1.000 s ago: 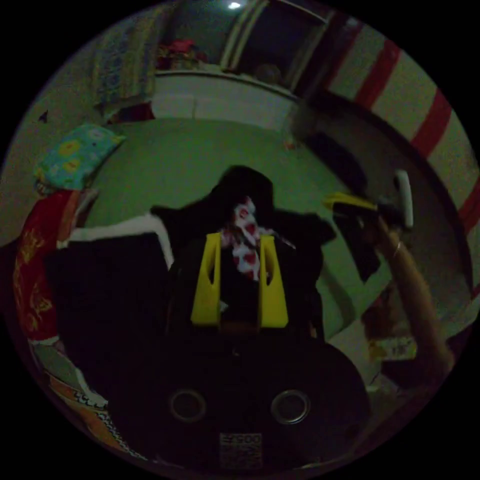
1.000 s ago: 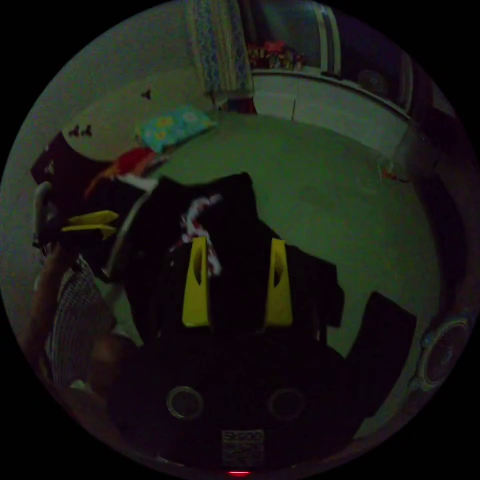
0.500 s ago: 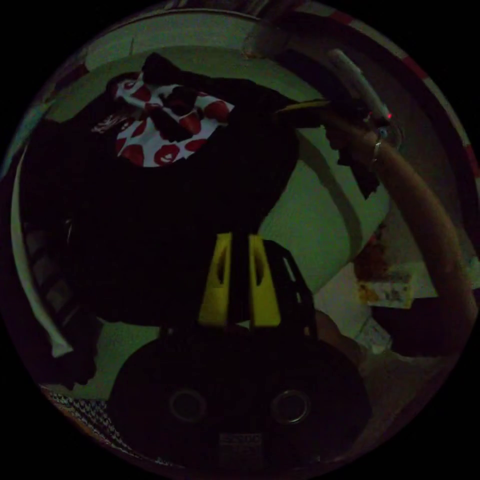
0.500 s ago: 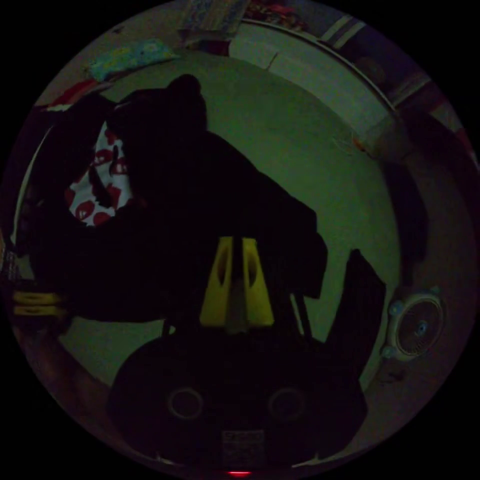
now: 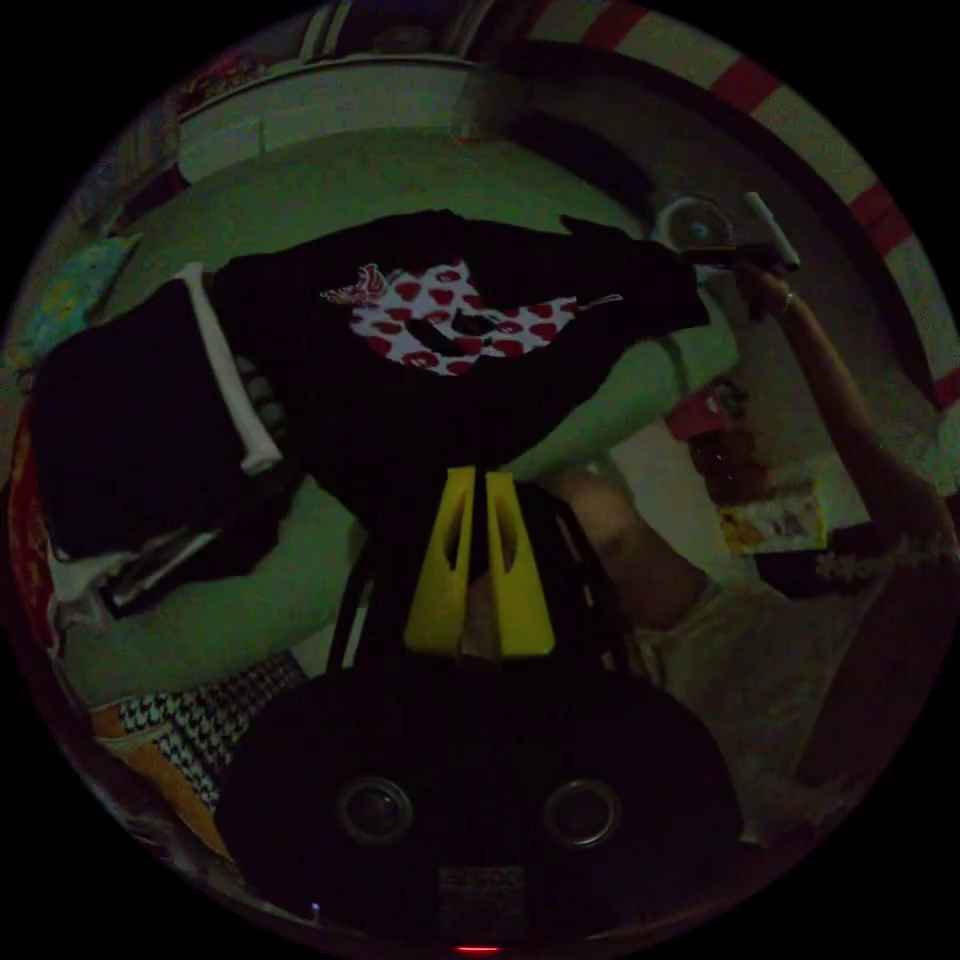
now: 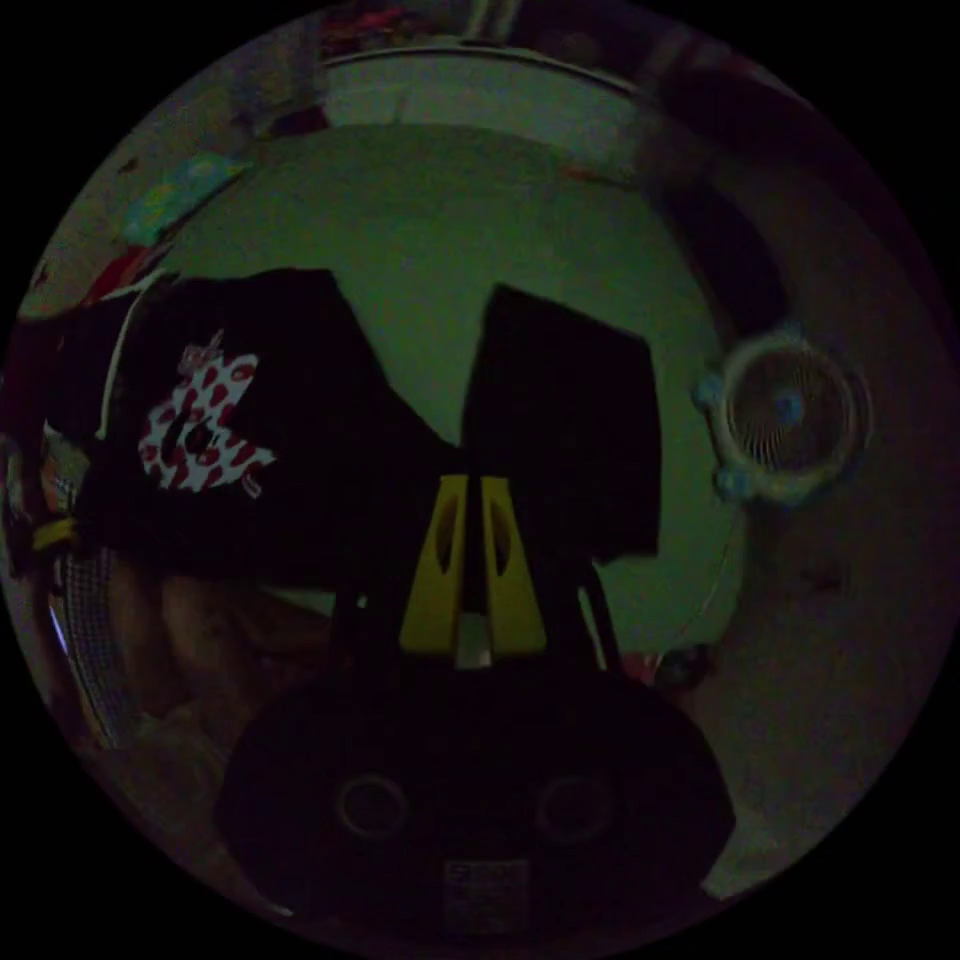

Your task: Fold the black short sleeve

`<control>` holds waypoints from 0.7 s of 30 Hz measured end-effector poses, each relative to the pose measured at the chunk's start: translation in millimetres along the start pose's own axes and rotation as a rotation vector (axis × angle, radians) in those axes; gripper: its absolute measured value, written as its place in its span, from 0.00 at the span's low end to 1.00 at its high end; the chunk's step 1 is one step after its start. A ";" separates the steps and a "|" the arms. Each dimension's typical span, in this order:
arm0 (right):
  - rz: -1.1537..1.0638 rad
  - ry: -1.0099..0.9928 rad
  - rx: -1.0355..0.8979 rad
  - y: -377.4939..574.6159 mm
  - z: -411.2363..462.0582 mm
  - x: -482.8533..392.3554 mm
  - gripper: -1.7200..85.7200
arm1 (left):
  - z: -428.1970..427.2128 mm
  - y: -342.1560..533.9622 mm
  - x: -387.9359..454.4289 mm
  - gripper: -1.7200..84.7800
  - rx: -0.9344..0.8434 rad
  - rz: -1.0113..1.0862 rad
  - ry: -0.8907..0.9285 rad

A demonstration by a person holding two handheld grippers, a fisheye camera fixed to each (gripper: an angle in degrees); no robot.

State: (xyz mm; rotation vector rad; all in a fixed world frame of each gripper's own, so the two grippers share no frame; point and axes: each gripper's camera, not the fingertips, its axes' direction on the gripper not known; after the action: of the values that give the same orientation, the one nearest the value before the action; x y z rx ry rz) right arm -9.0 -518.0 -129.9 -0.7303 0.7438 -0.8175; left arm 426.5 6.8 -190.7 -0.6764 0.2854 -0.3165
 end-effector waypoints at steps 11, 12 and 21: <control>-0.516 -0.152 0.220 -54.4 -18.9 -182.5 0.20 | 4.7 35.2 40.3 0.05 0.000 0.068 0.030; -0.563 -0.162 0.224 -59.6 -16.4 -200.5 0.21 | 4.3 37.5 41.0 0.05 0.007 0.064 0.029; -0.895 -0.169 0.184 -137.7 50.6 -384.7 0.22 | 4.9 49.8 32.9 0.05 0.044 0.005 0.151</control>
State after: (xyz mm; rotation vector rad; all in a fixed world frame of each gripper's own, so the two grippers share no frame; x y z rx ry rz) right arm -200.8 -250.2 117.2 -0.9585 0.1492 -1.5830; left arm 467.9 33.9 -224.5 -0.6096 0.4225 -0.3691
